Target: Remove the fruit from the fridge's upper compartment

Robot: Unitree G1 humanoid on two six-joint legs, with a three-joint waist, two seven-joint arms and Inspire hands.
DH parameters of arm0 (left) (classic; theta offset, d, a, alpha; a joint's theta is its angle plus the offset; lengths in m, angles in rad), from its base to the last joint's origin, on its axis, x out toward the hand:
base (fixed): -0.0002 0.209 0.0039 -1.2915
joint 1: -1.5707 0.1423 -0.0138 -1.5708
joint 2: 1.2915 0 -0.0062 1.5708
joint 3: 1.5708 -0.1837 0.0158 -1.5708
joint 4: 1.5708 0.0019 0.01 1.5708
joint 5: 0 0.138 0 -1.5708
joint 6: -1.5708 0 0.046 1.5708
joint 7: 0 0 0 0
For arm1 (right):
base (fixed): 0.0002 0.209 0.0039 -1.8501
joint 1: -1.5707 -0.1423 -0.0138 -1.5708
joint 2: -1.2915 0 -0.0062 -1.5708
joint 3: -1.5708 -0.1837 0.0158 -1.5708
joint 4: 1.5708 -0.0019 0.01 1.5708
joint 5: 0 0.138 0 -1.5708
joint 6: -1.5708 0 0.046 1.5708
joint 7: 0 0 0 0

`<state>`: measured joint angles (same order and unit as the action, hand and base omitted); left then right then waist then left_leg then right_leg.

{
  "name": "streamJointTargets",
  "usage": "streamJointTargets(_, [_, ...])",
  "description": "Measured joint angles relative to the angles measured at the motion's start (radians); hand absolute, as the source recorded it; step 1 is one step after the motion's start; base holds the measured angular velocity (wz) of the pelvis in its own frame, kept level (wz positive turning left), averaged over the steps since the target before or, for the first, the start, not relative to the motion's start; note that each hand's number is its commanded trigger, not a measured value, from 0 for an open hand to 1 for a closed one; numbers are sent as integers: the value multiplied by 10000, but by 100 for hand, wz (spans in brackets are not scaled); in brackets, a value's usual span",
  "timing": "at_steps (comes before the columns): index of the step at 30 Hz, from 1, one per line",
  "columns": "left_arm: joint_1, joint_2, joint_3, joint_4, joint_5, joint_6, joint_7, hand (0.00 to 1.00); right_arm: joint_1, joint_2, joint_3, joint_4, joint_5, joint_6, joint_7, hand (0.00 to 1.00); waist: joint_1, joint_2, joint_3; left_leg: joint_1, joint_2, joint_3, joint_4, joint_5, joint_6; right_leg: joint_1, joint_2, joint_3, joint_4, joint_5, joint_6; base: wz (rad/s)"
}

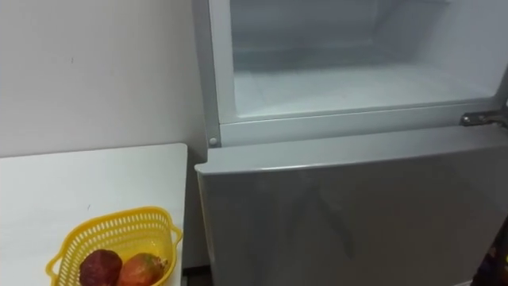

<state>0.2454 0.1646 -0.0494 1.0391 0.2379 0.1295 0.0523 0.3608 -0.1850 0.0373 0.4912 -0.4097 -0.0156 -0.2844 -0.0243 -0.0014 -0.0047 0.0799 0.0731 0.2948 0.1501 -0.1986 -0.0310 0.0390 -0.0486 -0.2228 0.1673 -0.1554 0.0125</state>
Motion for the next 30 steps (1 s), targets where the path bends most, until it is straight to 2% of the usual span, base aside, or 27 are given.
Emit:
streamJointTargets(4, [66,1,-3,-304,50,326,-60,0,-236,2,8,1520,279,191,304,0,18,-4,9,45,7,-7,22,0,-1,131,-20,2,-162,8,4,2])
streamJointTargets(7, [141,1,-5,-389,142,463,-105,0,-690,1,6,3107,336,481,528,0,29,-51,18,183,-3,-77,22,1,-2,306,-27,-19,-173,-20,21,7])
streamJointTargets(9, [141,1,-2,-374,239,665,-208,0,-1050,3,4,4395,159,746,593,0,24,-83,9,243,-28,-165,27,1,-2,323,-40,-32,-154,-87,42,9])
streamJointTargets(11, [170,1,7,-374,305,788,-219,0,-1129,26,5,4866,1,1091,698,0,67,-100,9,266,-43,-232,28,1,-2,322,-54,-71,-130,-132,47,6])
streamJointTargets(12, [191,1,6,-375,304,873,-220,0,-1194,60,7,5069,-58,1280,841,0,83,-123,9,314,-40,-239,39,1,-2,328,-64,-68,-121,-142,43,0])
streamJointTargets(16, [212,-11,64,-378,500,1031,-444,0,-1415,308,36,5689,-411,1592,1598,0,89,-203,34,310,-22,-348,130,1,-2,376,-55,-94,-120,-150,26,2])
streamJointTargets(21, [-167,-30,52,-359,494,1147,-654,0,-2152,265,398,6636,-763,2161,2547,0,296,-282,25,290,-6,-372,148,-1,-3,363,-48,-102,-100,-139,12,0])
streamJointTargets(30, [-88,-53,47,-246,589,1250,-817,0,-2481,251,296,6730,-716,2354,2737,0,319,-192,46,348,1,-545,90,-60,-44,511,-3,-254,-95,-171,-7,5])
